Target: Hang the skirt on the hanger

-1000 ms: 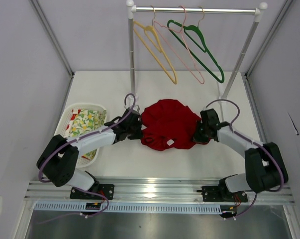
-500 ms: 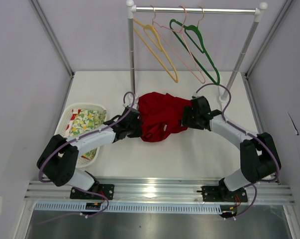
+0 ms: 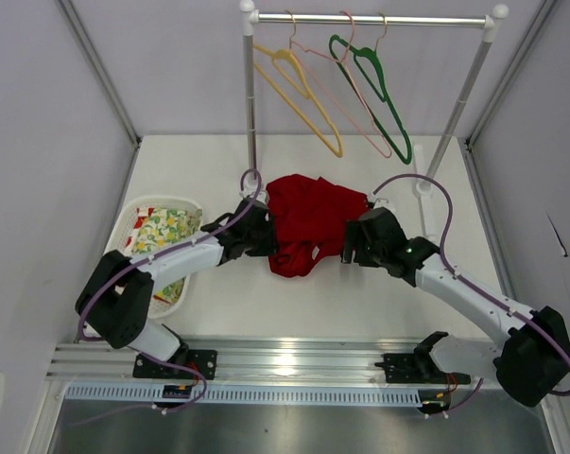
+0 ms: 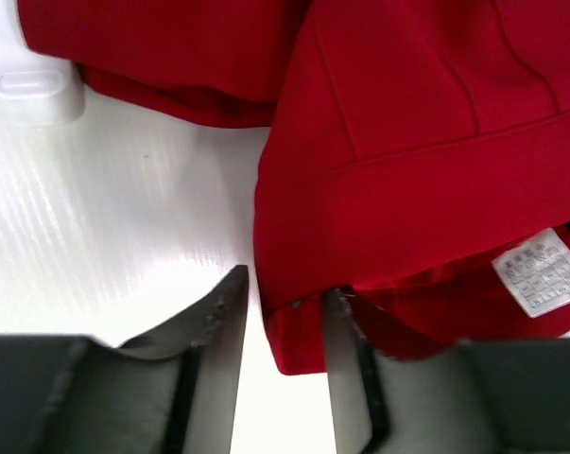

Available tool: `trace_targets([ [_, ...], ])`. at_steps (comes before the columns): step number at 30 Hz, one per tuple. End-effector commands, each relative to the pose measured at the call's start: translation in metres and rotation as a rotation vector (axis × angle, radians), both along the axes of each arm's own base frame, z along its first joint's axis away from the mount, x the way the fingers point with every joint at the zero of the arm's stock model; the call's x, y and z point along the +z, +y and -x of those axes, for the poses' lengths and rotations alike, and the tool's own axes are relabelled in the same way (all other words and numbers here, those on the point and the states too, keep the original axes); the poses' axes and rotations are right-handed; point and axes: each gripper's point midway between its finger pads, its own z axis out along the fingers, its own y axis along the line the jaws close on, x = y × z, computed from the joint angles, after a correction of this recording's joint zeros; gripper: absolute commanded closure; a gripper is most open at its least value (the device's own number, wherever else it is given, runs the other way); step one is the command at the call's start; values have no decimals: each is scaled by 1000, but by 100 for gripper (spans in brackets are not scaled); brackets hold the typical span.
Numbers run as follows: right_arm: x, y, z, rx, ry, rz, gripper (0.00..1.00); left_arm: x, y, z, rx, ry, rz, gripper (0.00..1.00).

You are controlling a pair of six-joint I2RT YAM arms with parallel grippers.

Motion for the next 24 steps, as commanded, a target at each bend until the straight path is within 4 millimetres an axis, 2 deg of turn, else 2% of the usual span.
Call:
trace_targets([
  [1, 17, -3, -7, -35, -39, 1, 24, 28, -9, -10, -38, -64, 43, 55],
  [4, 31, -2, -5, -19, -59, -13, 26, 40, -11, -6, -79, -73, 46, 51],
  [5, 46, -1, -5, -16, -86, -34, 27, 47, -15, -4, -103, -77, 65, 50],
  [7, 59, 1, -2, 11, -106, -57, 27, 52, -14, -2, -121, -83, 59, 48],
  [8, 76, 6, 1, 43, -134, -95, 27, 58, -14, 0, -130, -87, 63, 47],
  [10, 93, 15, 7, 99, -158, -139, 27, 62, -14, 2, -142, -93, 64, 44],
  [14, 145, 25, 11, 174, -269, -198, 27, 73, -11, 7, -159, -114, 72, 39],
  [15, 171, 26, 10, 191, -328, -218, 27, 79, -9, 9, -164, -130, 76, 38],
  [18, 212, 30, 2, 219, -428, -226, 26, 90, -5, 13, -168, -156, 82, 36],
  [19, 247, 28, -4, 209, -505, -234, 26, 92, -4, 15, -169, -160, 83, 36],
  [20, 262, 28, -9, 214, -540, -221, 26, 95, -3, 16, -170, -165, 85, 36],
  [21, 291, 29, -19, 232, -610, -202, 26, 99, -2, 18, -171, -173, 91, 36],
  [23, 326, 32, -33, 246, -705, -219, 25, 104, 0, 20, -172, -185, 97, 35],
  [24, 328, 37, -49, 261, -706, -203, 25, 108, 2, 22, -170, -192, 99, 35],
])
